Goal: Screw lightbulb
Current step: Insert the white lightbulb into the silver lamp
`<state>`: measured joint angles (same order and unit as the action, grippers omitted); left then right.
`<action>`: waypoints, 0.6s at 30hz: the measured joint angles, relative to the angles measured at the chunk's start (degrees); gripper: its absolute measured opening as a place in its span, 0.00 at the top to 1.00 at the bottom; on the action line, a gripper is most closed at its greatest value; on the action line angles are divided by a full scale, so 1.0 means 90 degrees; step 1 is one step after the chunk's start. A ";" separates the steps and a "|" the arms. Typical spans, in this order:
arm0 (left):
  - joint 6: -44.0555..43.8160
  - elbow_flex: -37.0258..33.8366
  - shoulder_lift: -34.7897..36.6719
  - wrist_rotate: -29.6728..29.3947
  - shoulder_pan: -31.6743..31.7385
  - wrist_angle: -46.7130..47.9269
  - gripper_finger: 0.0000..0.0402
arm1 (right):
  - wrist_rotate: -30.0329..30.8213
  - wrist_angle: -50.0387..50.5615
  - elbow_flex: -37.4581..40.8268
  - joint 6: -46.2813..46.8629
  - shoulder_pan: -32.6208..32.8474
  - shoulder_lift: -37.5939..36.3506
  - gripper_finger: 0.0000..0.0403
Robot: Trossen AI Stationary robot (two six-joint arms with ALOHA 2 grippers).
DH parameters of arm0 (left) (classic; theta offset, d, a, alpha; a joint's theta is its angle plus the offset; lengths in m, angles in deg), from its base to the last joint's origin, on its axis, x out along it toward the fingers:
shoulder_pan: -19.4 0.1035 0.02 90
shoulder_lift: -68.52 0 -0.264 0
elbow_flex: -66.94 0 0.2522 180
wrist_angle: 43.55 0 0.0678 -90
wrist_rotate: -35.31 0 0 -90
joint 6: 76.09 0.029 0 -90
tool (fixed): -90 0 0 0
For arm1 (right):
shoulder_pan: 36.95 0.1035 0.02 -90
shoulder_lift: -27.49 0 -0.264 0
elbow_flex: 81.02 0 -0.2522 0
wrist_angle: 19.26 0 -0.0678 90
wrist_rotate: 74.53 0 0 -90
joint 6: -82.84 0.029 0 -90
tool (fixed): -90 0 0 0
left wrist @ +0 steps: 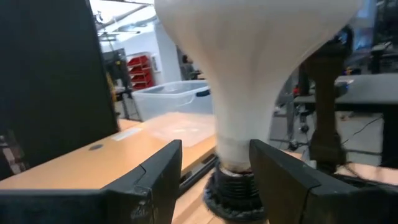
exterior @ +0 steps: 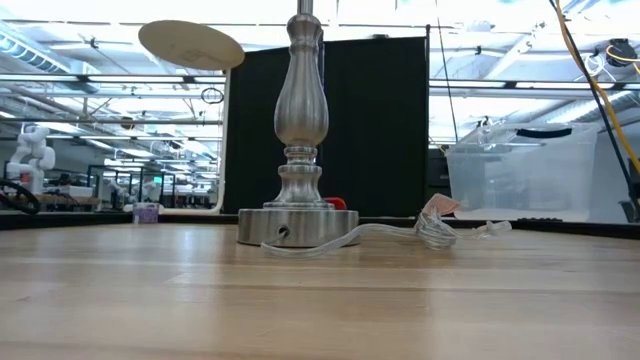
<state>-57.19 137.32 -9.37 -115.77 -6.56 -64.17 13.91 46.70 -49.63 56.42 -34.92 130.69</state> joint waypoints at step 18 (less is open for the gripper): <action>-0.0561 0.0001 -0.0031 0.0589 -0.0253 -0.0202 0.53 | 0.0001 -0.0004 0.0000 -0.0007 0.0001 0.0000 1.00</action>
<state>-62.24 137.33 -9.65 -110.47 -8.84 -65.99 13.92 46.67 -49.63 56.36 -34.91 130.69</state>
